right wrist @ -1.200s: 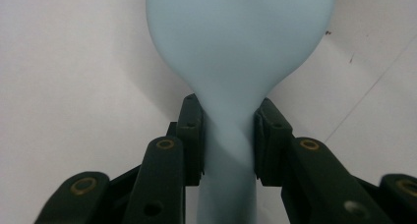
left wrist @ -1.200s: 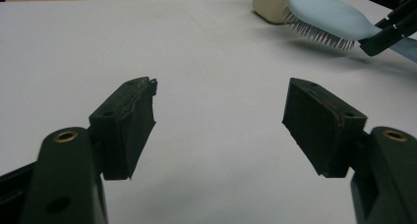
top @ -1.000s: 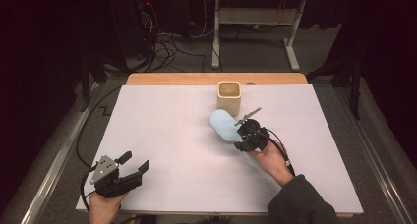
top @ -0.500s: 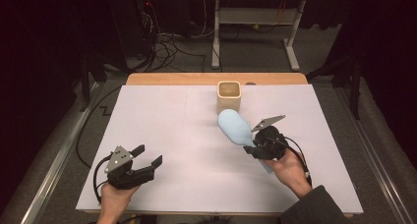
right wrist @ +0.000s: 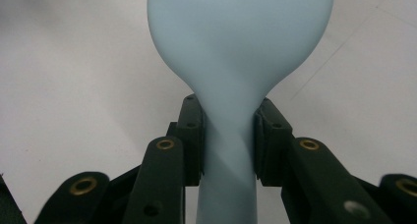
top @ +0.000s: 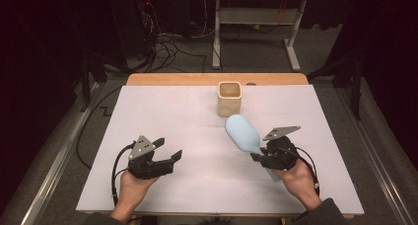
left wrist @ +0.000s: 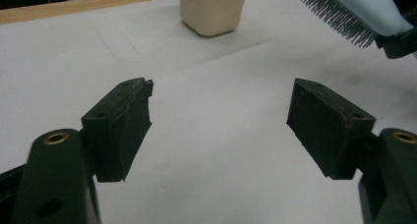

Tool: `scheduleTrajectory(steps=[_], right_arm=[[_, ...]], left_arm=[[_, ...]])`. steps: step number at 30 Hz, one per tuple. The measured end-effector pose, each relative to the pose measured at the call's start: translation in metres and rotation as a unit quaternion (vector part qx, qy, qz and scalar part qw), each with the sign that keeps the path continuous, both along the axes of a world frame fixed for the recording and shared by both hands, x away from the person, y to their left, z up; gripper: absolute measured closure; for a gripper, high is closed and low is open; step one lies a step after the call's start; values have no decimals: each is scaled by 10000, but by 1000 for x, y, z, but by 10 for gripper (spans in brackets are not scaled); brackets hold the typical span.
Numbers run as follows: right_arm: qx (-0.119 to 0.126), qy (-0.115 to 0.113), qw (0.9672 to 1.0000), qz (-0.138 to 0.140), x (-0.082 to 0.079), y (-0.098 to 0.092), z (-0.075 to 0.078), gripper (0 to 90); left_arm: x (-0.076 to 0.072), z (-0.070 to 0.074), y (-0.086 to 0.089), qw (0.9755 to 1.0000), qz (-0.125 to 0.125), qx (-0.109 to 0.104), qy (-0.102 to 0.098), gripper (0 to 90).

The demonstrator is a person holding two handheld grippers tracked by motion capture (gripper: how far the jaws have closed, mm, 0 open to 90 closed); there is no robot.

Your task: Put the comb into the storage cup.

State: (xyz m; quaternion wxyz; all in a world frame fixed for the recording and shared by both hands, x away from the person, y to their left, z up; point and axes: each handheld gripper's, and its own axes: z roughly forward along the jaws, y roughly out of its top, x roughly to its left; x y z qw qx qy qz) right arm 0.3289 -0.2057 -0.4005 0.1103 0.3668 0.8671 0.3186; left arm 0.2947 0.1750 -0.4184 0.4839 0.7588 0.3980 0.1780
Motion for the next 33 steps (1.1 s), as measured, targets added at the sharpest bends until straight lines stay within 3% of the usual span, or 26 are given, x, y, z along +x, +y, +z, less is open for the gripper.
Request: scheduleTrajectory(steps=[11,16,24,28,33], right_arm=[[319,-156,9993,78,-12,-3,-4,706],[361,-163,9992,67,-12,-1,-3,706],[467,-228,9986,138,-11,8,-1,706],[544,-225,9981,174,-11,11,-2,706],[559,-229,9979,239,-12,16,-1,706]], left_arm=[[9,5,-13,9997,-225,-28,-16,249],[10,7,-20,9991,-377,-180,4,249],[14,11,-35,9981,-587,-210,-16,254],[13,13,-44,9980,-601,-129,-137,250],[17,14,-55,9971,-744,-119,-37,246]])
